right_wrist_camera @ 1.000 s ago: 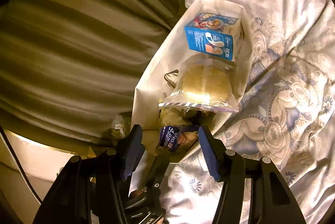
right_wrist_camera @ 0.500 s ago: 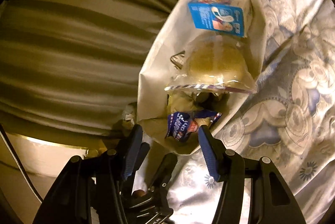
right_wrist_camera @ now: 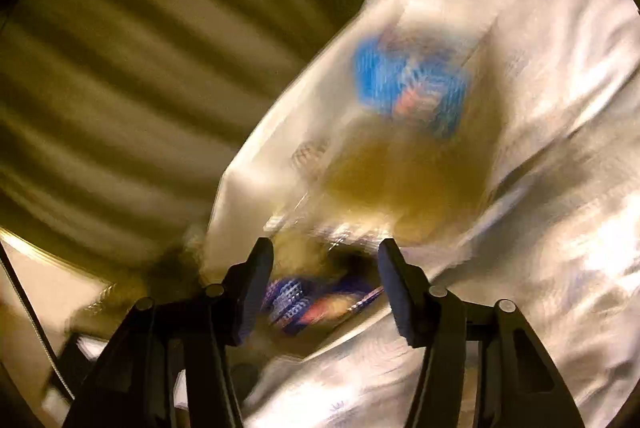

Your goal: Organize objects

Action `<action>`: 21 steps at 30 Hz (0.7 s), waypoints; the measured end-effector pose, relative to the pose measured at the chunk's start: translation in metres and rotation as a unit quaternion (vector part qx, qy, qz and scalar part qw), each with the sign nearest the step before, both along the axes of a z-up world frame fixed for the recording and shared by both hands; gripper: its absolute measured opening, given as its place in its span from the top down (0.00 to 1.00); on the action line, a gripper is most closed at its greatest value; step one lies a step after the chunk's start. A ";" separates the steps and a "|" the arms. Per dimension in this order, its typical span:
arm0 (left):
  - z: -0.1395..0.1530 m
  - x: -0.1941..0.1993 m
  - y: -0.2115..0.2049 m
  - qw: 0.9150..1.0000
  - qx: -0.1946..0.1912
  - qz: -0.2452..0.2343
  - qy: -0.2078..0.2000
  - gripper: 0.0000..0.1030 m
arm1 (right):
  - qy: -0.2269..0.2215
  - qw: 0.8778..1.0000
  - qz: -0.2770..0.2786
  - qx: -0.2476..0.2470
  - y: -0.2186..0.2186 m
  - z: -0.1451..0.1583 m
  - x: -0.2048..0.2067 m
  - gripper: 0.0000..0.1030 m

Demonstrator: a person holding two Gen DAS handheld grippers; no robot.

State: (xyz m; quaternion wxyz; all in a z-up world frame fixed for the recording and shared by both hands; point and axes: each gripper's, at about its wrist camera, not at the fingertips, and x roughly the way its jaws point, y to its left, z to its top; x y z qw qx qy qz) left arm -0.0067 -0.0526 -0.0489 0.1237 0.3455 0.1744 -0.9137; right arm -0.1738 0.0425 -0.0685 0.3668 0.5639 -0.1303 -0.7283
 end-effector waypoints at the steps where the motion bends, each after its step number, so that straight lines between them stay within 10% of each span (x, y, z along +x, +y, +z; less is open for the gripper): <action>1: -0.001 0.000 0.000 1.000 0.000 0.000 -0.001 0.25 | -0.042 0.999 0.023 -0.017 -0.008 -0.013 -0.005 0.54; 7: -0.003 -0.002 -0.001 1.000 0.000 0.007 -0.008 0.26 | 0.042 0.997 -0.026 0.061 -0.032 -0.047 -0.033 0.64; 11: -0.006 -0.003 -0.005 1.000 0.003 0.010 -0.014 0.26 | -0.012 1.000 0.001 -0.004 -0.022 -0.057 -0.033 0.64; 21: 0.000 0.000 -0.001 1.000 0.015 -0.007 0.015 0.25 | 0.050 0.993 0.034 -0.098 0.012 0.034 0.006 0.54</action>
